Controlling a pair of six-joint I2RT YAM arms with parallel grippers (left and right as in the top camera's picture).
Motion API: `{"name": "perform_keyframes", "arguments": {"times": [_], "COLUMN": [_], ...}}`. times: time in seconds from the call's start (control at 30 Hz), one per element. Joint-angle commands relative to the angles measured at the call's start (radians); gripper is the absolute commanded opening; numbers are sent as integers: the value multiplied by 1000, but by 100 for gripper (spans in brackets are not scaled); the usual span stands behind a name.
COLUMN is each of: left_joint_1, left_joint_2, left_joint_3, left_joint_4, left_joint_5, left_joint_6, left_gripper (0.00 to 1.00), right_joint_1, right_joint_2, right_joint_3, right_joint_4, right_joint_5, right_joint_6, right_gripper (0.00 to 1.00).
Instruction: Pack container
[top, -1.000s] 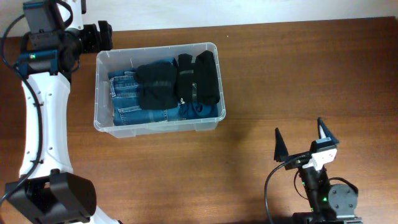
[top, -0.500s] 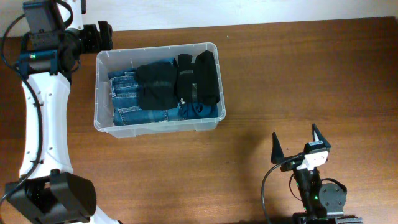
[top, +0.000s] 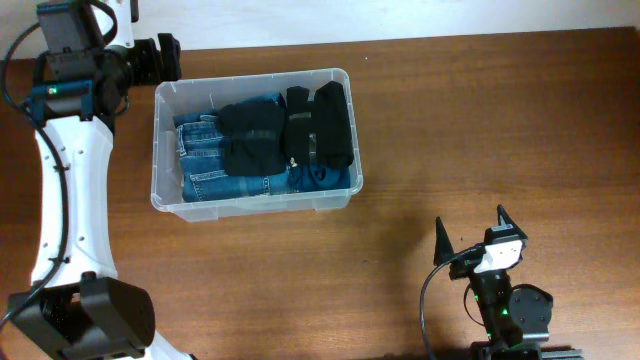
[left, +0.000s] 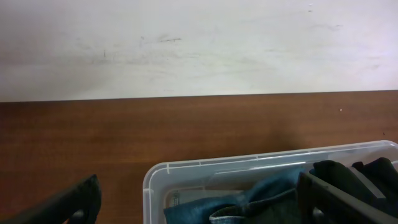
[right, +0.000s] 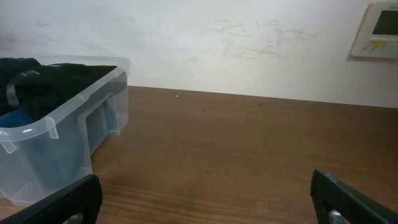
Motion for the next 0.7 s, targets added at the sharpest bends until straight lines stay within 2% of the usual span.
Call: {"name": "perform_keyframes", "arguments": {"times": [0.0,0.37,0.53,0.67], "left_joint_1": [3,3,2,-11], "left_joint_2": [3,3,-52,-159], "left_joint_3": [17,17,16,-15], "left_joint_4": [2,0,-166,-187], "left_joint_5": [10,-8,-16,-21], "left_joint_6": [16,19,19,19], "left_gripper": [99,99,99,99], "right_joint_1": [6,6,6,6], "right_joint_2": [-8,-8,-8,-8], "right_joint_3": [-5,-5,-5,-5], "right_joint_4": [-7,-7,-7,-7], "right_joint_5": [13,13,14,13], "right_joint_6": [0,0,0,0], "right_gripper": [99,99,98,99]}}
